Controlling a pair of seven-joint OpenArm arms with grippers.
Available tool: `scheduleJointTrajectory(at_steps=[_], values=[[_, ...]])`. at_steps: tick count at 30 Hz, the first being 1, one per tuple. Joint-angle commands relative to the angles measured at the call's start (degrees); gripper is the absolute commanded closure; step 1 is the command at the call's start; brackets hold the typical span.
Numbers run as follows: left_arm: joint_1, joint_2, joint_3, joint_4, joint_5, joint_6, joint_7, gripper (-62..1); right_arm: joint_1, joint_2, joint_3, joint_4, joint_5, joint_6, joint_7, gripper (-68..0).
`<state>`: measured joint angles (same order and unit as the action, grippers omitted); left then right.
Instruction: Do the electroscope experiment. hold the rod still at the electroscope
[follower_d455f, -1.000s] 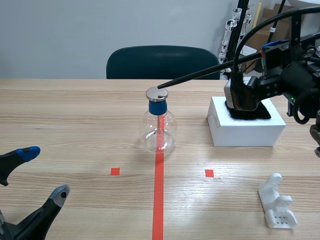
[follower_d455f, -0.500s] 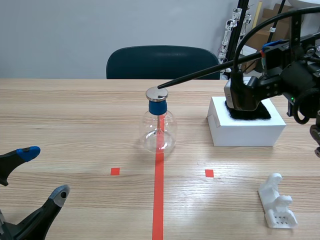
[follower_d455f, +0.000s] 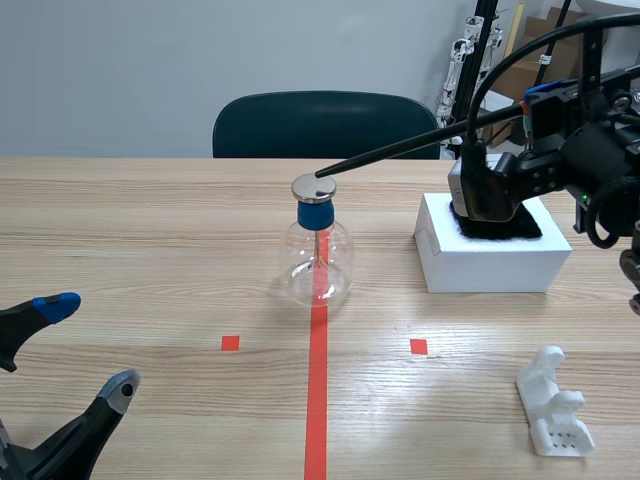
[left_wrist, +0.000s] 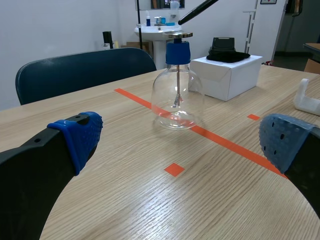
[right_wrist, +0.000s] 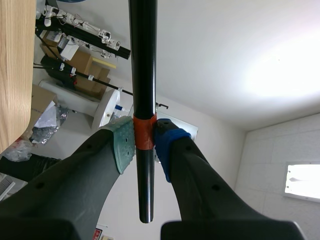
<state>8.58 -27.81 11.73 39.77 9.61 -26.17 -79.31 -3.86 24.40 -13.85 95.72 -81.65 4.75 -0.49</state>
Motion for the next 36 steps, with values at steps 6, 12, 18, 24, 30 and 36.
scheduleJointTrajectory(at_steps=[6,12,18,24,30,36], values=[[0.0,-0.3,-0.2,0.4,-0.5,-0.1,-0.9,-62.3,0.7,0.2,1.0,0.8,-0.2,-0.9,-0.9,-2.4],[0.0,-0.3,-0.2,0.4,-0.5,-0.1,-0.9,-62.3,-2.9,0.2,1.4,6.3,2.2,-0.9,-2.2,-2.4],[0.0,-0.3,-0.2,0.4,-0.5,-0.1,-0.9,-62.3,-9.6,0.2,3.4,15.5,5.3,-3.0,-3.0,-2.4],[0.0,-0.3,-0.2,0.4,-0.5,-0.1,-0.8,-62.3,-19.1,-0.2,4.2,23.1,10.5,-9.9,-3.5,-2.4],[0.0,-0.3,-0.2,0.4,-0.5,-0.1,-0.9,-62.3,-30.4,-0.2,4.2,26.8,16.4,-18.5,-1.7,-2.4],[0.0,-0.3,-0.2,0.4,-0.5,-0.1,-0.8,-62.3,-40.4,-0.3,4.2,26.8,23.3,-23.6,1.1,-2.4]])
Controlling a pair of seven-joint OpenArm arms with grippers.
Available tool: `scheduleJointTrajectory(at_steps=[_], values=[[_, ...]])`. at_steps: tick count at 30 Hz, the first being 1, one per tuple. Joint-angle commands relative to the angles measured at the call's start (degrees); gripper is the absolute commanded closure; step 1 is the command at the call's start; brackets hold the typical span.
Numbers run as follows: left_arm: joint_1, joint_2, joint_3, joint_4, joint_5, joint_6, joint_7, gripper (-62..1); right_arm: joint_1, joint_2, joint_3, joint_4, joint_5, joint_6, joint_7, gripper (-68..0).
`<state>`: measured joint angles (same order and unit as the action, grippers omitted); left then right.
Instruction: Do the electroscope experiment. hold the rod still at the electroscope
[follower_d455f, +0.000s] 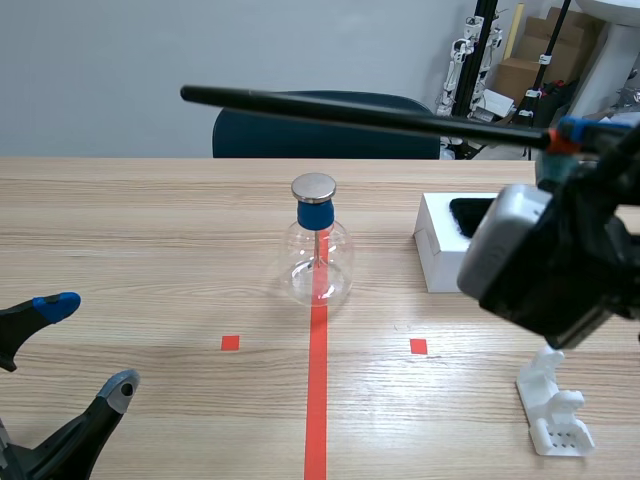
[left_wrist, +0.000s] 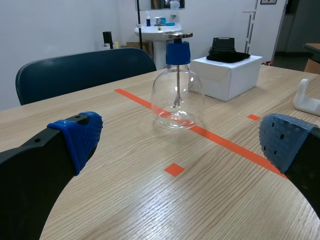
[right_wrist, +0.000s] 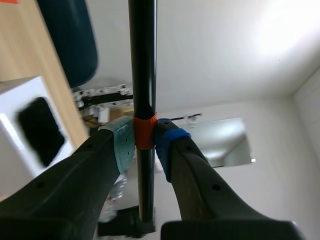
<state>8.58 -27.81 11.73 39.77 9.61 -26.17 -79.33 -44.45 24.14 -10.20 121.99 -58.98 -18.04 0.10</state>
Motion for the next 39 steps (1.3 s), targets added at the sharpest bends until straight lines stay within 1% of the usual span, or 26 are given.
scheduleJointTrajectory(at_steps=[1,5,8,10,12,14,19,24,27,30,32,33,34,38,39], values=[[0.0,-0.3,-0.2,0.4,-0.5,-0.1,-0.8,-62.3,-1.0,-0.2,0.5,0.5,1.8,-0.9,0.8,-2.4],[0.0,-0.3,-0.2,0.4,-0.5,-0.1,-0.8,-62.3,-4.4,-1.9,0.5,0.5,5.8,-0.9,1.8,-2.4],[0.0,-0.3,-0.2,0.4,-0.5,-0.1,-0.8,-62.3,-6.4,-2.3,0.5,0.5,8.6,-0.8,2.6,-2.4],[0.0,-0.3,-0.2,0.4,-0.5,-0.1,-0.8,-62.3,-7.5,-2.3,0.5,0.4,8.7,-0.8,3.1,-2.4],[0.0,-0.3,-0.2,0.4,-0.5,-0.1,-0.8,-62.3,-8.7,-2.3,0.5,0.3,7.6,-0.8,4.0,-2.4],[0.0,-0.3,-0.2,0.4,-0.5,-0.1,-0.8,-62.3,-9.8,-2.3,0.5,0.3,5.2,-0.8,4.5,-2.4],[0.0,-0.3,-0.2,0.4,-0.5,-0.1,-0.8,-62.3,-12.5,-4.1,0.5,0.3,-2.6,-0.9,5.2,-2.4],[0.0,-0.3,-0.2,0.4,-0.5,-0.1,-0.8,-62.3,-14.6,-4.7,0.4,0.3,-7.6,-1.3,5.2,-2.4],[0.0,-0.3,-0.2,0.4,-0.5,-0.1,-0.8,-62.3,-15.8,-4.8,-0.2,0.3,-11.0,-3.1,4.9,-2.4],[0.0,-0.3,-0.2,0.4,-0.5,-0.1,-0.8,-62.3,-16.4,-4.8,-1.3,0.3,-15.5,-6.0,2.7,-2.4],[0.0,-0.3,-0.2,0.4,-0.5,-0.1,-0.8,-62.3,-16.5,-4.8,-1.9,0.4,-17.9,-8.2,1.2,-2.4],[0.0,-0.3,-0.2,0.4,-0.5,-0.1,-0.8,-62.3,-16.5,-4.8,-2.1,0.5,-18.9,-8.8,0.6,-2.4],[0.0,-0.3,-0.2,0.4,-0.5,-0.1,-0.8,-62.3,-16.5,-4.8,-2.4,0.6,-20.2,-9.2,0.0,-2.4],[0.0,-0.3,-0.2,0.4,-0.5,-0.1,-0.8,-62.3,-16.5,-4.8,-3.3,1.6,-24.7,-9.2,-1.1,-2.4],[0.0,-0.3,-0.2,0.4,-0.5,-0.1,-0.8,-62.3,-16.5,-4.8,-3.5,1.9,-24.7,-9.2,-1.2,-2.4]])
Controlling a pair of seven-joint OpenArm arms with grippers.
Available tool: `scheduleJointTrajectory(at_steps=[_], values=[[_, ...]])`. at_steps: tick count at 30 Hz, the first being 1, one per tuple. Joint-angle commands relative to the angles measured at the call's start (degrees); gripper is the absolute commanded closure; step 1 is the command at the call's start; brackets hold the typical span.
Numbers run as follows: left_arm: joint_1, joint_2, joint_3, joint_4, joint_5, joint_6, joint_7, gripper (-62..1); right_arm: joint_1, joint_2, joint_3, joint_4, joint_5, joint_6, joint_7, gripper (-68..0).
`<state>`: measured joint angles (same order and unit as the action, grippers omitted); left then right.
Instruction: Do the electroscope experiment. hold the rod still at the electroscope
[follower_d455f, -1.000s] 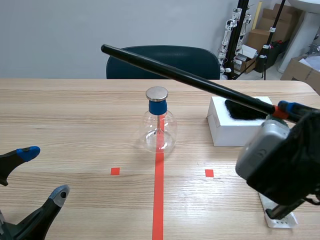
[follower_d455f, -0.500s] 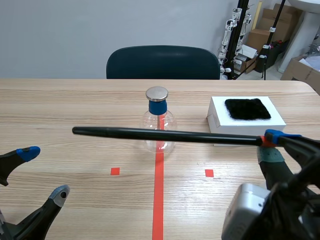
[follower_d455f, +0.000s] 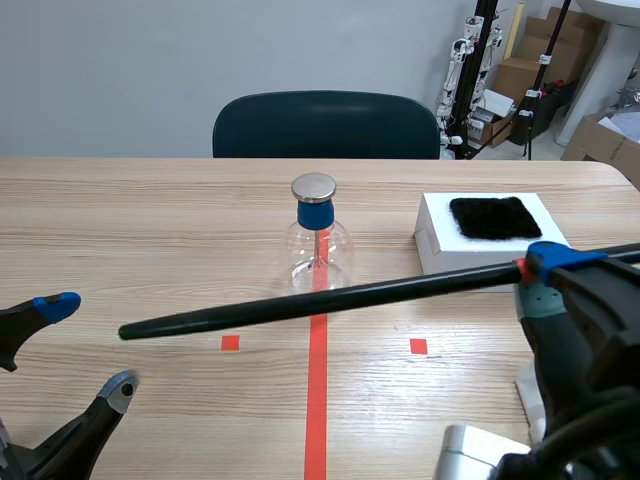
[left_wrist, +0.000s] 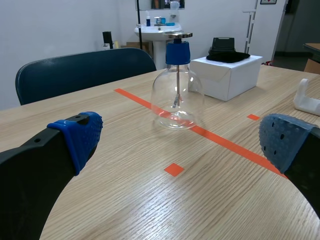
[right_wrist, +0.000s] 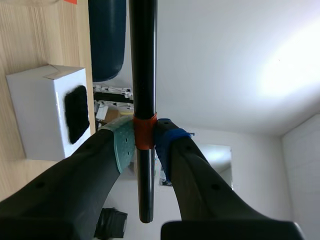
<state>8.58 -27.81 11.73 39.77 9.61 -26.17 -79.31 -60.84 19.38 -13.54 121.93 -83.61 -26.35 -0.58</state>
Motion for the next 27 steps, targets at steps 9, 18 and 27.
scheduleJointTrajectory(at_steps=[9,18,27], values=[[0.0,-0.3,-0.2,0.4,-0.5,-0.1,-0.8,-62.3,-0.1,0.0,-0.8,5.2,-0.1,-0.9,-1.2,-2.4],[0.0,-0.3,-0.2,0.4,-0.5,-0.1,-0.8,-62.3,-0.1,0.0,-0.8,5.2,-0.1,-0.9,-1.2,-2.4],[0.0,-0.3,-0.2,0.4,-0.5,-0.1,-0.8,-62.3,-0.1,0.0,-0.8,5.2,-0.1,-0.9,-1.3,-2.4]])
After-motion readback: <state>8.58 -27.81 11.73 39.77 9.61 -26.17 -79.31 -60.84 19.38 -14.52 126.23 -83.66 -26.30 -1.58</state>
